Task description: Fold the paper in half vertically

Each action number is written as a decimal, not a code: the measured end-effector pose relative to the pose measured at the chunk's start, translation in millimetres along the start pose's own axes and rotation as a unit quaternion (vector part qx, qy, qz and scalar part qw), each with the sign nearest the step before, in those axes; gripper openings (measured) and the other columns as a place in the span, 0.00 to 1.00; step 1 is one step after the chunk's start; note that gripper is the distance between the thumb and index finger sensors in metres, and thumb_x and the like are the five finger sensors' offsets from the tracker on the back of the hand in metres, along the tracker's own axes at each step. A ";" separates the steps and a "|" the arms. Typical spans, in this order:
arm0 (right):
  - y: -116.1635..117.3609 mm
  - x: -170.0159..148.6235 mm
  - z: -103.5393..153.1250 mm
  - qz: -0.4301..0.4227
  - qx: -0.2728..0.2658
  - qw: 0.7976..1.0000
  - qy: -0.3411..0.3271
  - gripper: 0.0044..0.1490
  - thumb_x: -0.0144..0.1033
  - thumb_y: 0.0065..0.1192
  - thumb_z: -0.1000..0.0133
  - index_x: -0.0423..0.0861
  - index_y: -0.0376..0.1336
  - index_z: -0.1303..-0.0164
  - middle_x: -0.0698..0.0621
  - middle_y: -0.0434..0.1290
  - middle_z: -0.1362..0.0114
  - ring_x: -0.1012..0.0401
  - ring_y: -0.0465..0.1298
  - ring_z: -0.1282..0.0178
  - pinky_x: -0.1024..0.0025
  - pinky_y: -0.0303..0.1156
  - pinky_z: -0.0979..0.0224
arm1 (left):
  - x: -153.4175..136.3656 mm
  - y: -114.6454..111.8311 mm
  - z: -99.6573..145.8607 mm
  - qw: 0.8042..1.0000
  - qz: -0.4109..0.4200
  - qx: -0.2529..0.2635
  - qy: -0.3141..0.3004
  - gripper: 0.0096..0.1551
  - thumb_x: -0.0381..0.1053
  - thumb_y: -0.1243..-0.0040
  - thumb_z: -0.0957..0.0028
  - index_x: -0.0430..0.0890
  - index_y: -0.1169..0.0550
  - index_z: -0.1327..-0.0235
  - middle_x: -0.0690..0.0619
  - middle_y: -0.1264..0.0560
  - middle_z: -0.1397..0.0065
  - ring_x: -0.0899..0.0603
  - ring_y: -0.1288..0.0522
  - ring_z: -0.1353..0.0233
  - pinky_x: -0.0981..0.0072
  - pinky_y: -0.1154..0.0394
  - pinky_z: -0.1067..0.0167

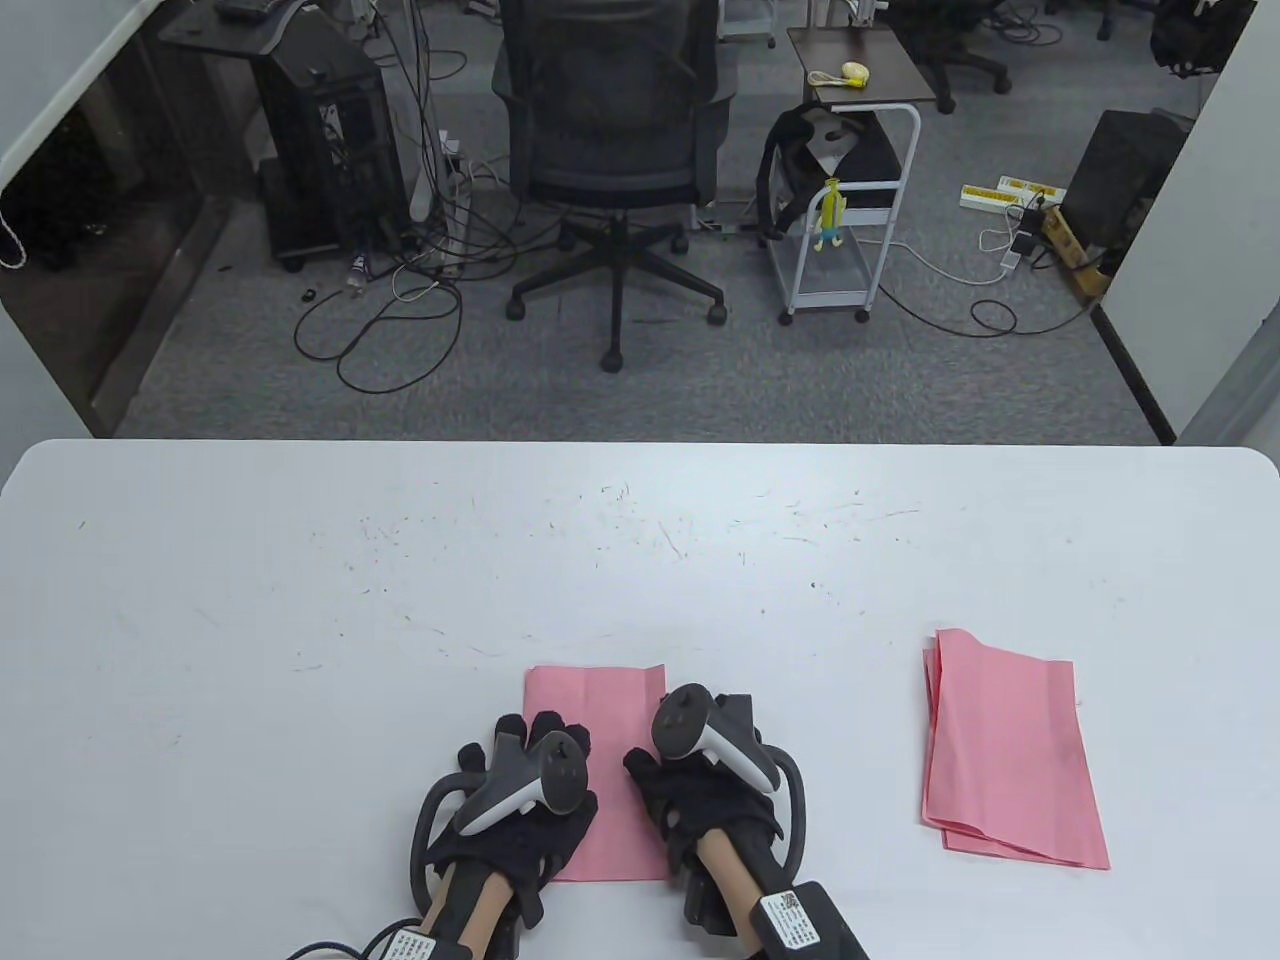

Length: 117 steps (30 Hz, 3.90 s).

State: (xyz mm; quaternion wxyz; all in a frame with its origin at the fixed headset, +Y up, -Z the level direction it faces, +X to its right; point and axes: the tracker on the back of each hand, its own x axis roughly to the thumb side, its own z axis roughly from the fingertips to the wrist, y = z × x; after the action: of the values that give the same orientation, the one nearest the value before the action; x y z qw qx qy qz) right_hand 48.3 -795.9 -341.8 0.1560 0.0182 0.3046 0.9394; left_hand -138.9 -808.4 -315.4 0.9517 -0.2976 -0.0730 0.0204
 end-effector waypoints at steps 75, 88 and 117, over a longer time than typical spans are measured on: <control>-135.5 -147.0 107.5 -0.318 -0.225 0.921 0.026 0.35 0.38 0.66 0.46 0.58 0.57 0.27 0.58 0.78 0.37 0.66 0.84 0.54 0.68 0.81 0.49 | 31.7 95.8 70.5 0.979 0.076 0.179 -0.065 0.47 0.73 0.68 0.42 0.62 0.67 0.16 0.56 0.72 0.09 0.37 0.73 0.13 0.30 0.65 0.20; -142.9 -295.7 131.2 -0.319 -0.241 0.896 0.193 0.35 0.37 0.65 0.45 0.56 0.57 0.27 0.56 0.78 0.37 0.64 0.84 0.53 0.66 0.79 0.47 | 26.0 97.9 70.9 0.979 0.076 0.182 -0.057 0.47 0.73 0.68 0.42 0.62 0.67 0.16 0.55 0.71 0.09 0.37 0.72 0.12 0.30 0.64 0.20; -131.7 -244.4 94.5 -0.168 -0.201 0.946 0.193 0.47 0.54 0.53 0.43 0.53 0.39 0.19 0.46 0.46 0.14 0.43 0.53 0.17 0.44 0.55 0.20 | 22.6 95.9 66.0 0.980 0.074 0.177 -0.047 0.47 0.73 0.68 0.42 0.62 0.67 0.16 0.55 0.71 0.09 0.37 0.72 0.12 0.30 0.64 0.20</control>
State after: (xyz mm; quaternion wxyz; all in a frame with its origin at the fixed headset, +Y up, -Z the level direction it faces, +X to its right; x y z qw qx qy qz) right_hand 330.1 -715.9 -326.2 0.2504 -0.2461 0.1326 0.9269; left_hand -126.2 -690.4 -313.6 0.9808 -0.1277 -0.0903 0.1168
